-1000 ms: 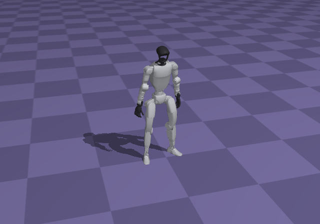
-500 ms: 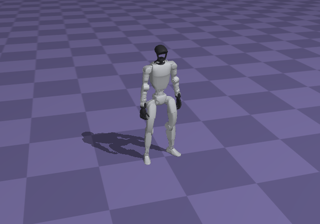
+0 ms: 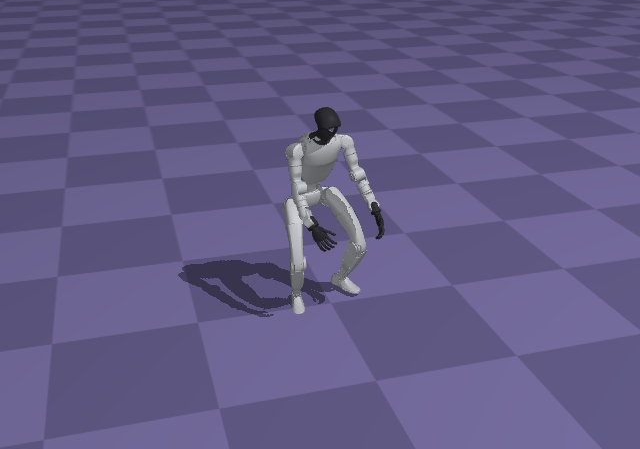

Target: Upper body actions

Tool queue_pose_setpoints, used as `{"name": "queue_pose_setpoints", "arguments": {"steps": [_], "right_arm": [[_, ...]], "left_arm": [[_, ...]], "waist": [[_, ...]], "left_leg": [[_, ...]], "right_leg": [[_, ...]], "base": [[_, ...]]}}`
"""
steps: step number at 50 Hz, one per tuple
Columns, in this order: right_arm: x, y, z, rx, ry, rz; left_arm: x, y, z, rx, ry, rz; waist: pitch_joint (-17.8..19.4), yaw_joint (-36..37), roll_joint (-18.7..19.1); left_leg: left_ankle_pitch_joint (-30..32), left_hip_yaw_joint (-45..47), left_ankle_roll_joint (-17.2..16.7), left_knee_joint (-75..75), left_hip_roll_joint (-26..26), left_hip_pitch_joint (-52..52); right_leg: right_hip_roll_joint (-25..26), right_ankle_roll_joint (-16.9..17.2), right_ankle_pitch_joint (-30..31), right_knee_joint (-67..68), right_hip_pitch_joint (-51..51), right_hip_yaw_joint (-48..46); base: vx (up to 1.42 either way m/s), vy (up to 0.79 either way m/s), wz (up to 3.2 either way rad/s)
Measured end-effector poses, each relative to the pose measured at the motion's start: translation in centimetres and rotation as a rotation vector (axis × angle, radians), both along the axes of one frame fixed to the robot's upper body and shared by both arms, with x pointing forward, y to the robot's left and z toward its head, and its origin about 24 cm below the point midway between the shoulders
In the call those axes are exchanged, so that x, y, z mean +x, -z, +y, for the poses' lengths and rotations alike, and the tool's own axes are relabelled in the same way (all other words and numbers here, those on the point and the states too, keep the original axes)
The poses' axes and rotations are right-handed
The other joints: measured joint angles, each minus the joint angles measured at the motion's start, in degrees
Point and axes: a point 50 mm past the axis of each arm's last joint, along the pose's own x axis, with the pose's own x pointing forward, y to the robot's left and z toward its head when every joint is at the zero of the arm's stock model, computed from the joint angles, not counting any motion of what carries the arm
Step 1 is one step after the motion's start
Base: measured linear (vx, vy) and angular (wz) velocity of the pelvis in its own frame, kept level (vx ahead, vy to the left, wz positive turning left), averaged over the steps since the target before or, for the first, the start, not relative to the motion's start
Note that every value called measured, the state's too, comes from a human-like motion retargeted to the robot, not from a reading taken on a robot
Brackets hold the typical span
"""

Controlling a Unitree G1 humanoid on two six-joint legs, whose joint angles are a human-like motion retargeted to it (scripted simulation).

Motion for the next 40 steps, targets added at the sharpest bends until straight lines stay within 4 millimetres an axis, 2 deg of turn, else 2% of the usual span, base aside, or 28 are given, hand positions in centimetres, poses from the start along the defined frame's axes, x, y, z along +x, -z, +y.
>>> {"name": "queue_pose_setpoints", "arguments": {"steps": [4,7,12,15,18,20,24,27,32,36,40], "right_arm": [[1.2,-2.9,0.6,-0.018,-0.043,-0.098],[1.7,-4.4,0.2,-0.040,-0.049,-0.156],[2.2,-5.8,-0.9,-0.040,-0.020,-0.199],[2.1,-5.5,-1.5,-0.043,-0.007,-0.183],[1.6,-4.3,-1.9,-0.052,0.006,-0.148],[1.1,-2.8,-2.1,-0.060,0.016,-0.108],[-0.8,1.3,-1.9,-0.078,0.026,0.013],[-2.8,4.6,-2.3,-0.117,0.037,0.113],[-9.5,12.0,-5.1,-0.169,0.225,0.365],[-16.7,16.9,-7.1,-0.143,0.355,0.654],[-24.9,19.8,-9.2,-0.259,0.413,0.922]], "left_arm": [[1.5,-2.9,0.4,0.011,-0.004,-0.082],[2.4,-4.8,0.6,0.038,0.005,-0.136],[3.0,-6.5,0.4,0.042,0.023,-0.189],[2.8,-6.1,0.6,0.036,0.011,-0.183],[2.2,-4.7,0.8,0.019,0.003,-0.142],[1.5,-3.3,1.1,0.011,0.000,-0.098],[-0.8,0.4,2.0,-0.002,-0.030,0.013],[-3.4,3.9,2.5,-0.036,-0.075,0.110],[-10.8,11.4,1.7,-0.161,-0.203,0.337],[-19.3,16.5,1.4,-0.256,-0.342,0.587],[-29.6,19.4,1.5,-0.246,-0.468,0.905]], "waist": [[-0.32,0.01,-0.05],[0.07,0.22,-0.41],[1.19,0.85,-0.96],[1.68,0.99,-0.75],[1.58,0.93,-0.25],[1.58,0.71,0.12],[1.85,-0.42,0.59],[1.98,-1.34,0.75],[1.65,-0.81,1.20],[2.01,-0.55,0.76],[-1.69,-3.61,1.32]], "left_leg": [[-1.80,-0.47,0.74,6.03,1.78,-6.07],[-2.61,-0.90,1.68,8.88,2.19,-9.46],[-2.55,-0.97,2.17,10.44,1.87,-12.28],[-1.93,-1.03,2.10,9.56,1.79,-11.98],[-0.48,-1.22,1.73,6.38,1.59,-10.11],[1.05,-1.43,1.29,2.84,1.44,-7.85],[6.01,-1.19,0.20,-8.47,0.88,-0.37],[11.04,-0.17,-0.33,-19.72,-0.06,6.77],[22.67,4.15,-0.30,-46.57,-3.57,24.16],[28.40,6.56,-1.62,-61.25,-5.71,37.86],[31.60,7.98,-1.24,-70.71,-7.94,46.51]], "right_leg": [[2.54,-1.92,-3.52,7.41,-7.03,1.06],[3.59,-3.52,-5.13,11.56,-10.79,1.39],[3.59,-4.83,-5.75,14.32,-13.91,1.57],[3.52,-4.92,-5.48,13.76,-13.38,1.43],[3.59,-4.26,-4.39,10.51,-10.76,1.14],[3.66,-3.36,-2.99,6.78,-7.80,0.94],[4.24,-1.20,2.07,-5.79,1.51,0.31],[5.02,-0.14,7.32,-17.72,9.49,-0.16],[5.89,1.32,20.10,-43.94,25.91,-2.87],[5.61,3.55,26.15,-56.51,37.81,-4.32],[6.35,3.66,28.84,-64.73,45.84,-6.72]], "base": [[-0.14,-0.03,-0.19],[-0.11,-0.06,0.01],[-0.08,-0.04,0.09],[-0.02,0.00,0.02],[0.00,0.00,0.00],[0.00,0.00,0.00],[0.00,0.00,0.00],[0.06,-0.01,0.04],[0.16,0.01,-0.09],[0.30,0.06,-0.34],[0.44,0.10,0.10]]}}
